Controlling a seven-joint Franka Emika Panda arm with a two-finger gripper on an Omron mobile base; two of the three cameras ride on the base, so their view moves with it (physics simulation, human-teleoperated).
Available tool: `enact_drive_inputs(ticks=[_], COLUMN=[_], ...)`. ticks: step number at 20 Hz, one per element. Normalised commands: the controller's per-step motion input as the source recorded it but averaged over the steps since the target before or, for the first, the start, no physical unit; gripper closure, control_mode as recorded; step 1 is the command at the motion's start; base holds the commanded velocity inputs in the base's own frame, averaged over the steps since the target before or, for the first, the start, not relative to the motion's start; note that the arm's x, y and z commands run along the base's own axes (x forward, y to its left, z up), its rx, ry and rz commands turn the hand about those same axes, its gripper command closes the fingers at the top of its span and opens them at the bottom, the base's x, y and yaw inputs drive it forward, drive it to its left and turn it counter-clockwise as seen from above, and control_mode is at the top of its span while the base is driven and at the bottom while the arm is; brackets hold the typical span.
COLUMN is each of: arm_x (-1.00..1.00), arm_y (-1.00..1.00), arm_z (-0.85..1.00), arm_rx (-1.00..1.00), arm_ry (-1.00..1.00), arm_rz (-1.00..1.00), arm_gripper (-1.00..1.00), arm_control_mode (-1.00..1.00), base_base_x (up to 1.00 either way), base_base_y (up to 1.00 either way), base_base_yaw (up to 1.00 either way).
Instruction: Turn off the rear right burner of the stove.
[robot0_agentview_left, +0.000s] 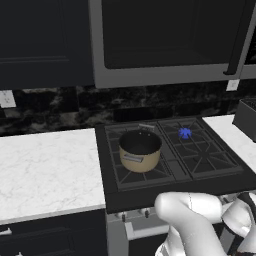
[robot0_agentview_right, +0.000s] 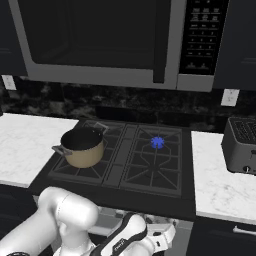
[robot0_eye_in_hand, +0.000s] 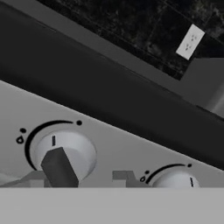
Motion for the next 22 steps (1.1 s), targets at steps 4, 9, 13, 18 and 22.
enact_drive_inputs(ticks=[4,9,13,18,22], arm_x=[0.74,0.79,0.57,0.36,0.31], arm_y=[-0.14,-0.17,-0.23,-0.43,-0.64], arm_z=[0.83,0.84,0.88,0.87,0.70], arm_rx=[0.23,0.15,0.41,0.60,0.61], arm_ry=[-0.02,-0.10,-0.02,0.01,0.02], arm_rz=[-0.12,-0.09,-0.14,-0.23,-0.42], arm_gripper=[1.00,1.00,1.00,1.00,1.00], arm_control_mode=[-1.00,-1.00,-1.00,-1.00,-1.00], base_base_x=[0.00,0.00,0.00,0.00,0.00], base_base_y=[0.00,0.00,0.00,0.00,0.00], base_base_yaw=[0.00,0.00,0.00,0.00,0.00])
